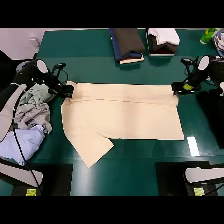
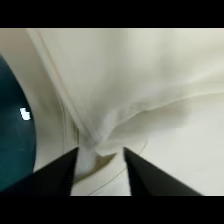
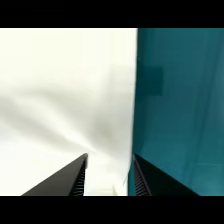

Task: Fold the shirts.

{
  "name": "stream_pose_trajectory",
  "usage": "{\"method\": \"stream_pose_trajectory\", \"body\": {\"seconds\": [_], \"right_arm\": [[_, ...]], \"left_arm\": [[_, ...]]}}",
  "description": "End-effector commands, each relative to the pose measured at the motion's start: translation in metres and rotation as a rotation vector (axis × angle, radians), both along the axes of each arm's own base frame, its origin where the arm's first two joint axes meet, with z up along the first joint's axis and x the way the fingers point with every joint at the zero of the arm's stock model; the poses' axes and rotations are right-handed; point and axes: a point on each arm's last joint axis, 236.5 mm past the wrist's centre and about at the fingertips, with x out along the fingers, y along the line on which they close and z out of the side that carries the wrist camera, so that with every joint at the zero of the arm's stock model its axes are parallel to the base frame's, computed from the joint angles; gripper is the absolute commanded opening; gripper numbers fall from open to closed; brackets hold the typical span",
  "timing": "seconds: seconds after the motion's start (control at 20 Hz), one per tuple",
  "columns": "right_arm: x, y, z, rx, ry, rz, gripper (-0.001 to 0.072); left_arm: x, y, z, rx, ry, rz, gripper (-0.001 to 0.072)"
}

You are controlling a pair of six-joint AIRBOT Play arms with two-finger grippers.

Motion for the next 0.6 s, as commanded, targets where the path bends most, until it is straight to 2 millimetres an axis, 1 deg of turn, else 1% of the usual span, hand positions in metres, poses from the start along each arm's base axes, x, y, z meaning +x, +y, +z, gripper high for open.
{"method": "stream_pose_trajectory", "body": {"seconds": [0.0, 0.05, 0.1, 0.15, 0.2, 0.25, 0.3, 0.35, 0.4, 0.45, 0.55], "right_arm": [[0.007, 0.012, 0.016, 0.052, -0.035, -0.011, 0.0352], [0.008, 0.012, 0.029, 0.048, -0.053, -0.005, 0.0352], [0.006, 0.01, 0.043, 0.039, -0.072, 0.001, 0.0352], [-0.002, 0.006, 0.054, 0.034, -0.086, -0.008, 0.0352], [-0.012, 0.001, 0.06, 0.034, -0.091, -0.022, 0.0352], [-0.028, -0.004, 0.06, 0.034, -0.083, -0.041, 0.0352], [-0.049, -0.012, 0.054, 0.035, -0.056, -0.07, 0.0352], [-0.073, -0.02, 0.044, 0.041, -0.017, -0.104, 0.0352], [-0.096, -0.025, 0.031, 0.047, 0.022, -0.128, 0.0401], [-0.122, -0.029, 0.016, 0.058, 0.07, -0.161, 0.0485], [-0.169, -0.03, -0.014, 0.081, 0.167, -0.207, 0.0493]], "left_arm": [[-0.013, 0.001, 0.004, -0.002, 0.049, 0.013, 0.0426], [-0.015, 0.003, 0.014, 0.006, 0.035, 0.008, 0.0427], [-0.015, 0.006, 0.029, 0.019, 0.002, 0.008, 0.0427], [-0.016, 0.011, 0.044, 0.034, -0.026, 0.026, 0.0427], [-0.02, 0.011, 0.06, 0.035, -0.059, 0.03, 0.0427], [-0.027, 0.011, 0.071, 0.031, -0.081, 0.039, 0.0426], [-0.039, 0.012, 0.078, 0.029, -0.094, 0.043, 0.0427], [-0.053, 0.013, 0.078, 0.027, -0.091, 0.053, 0.0426], [-0.071, 0.014, 0.074, 0.026, -0.078, 0.072, 0.0427], [-0.087, 0.015, 0.068, 0.023, -0.067, 0.085, 0.0426], [-0.12, 0.014, 0.054, 0.007, -0.043, 0.118, 0.0426]]}}
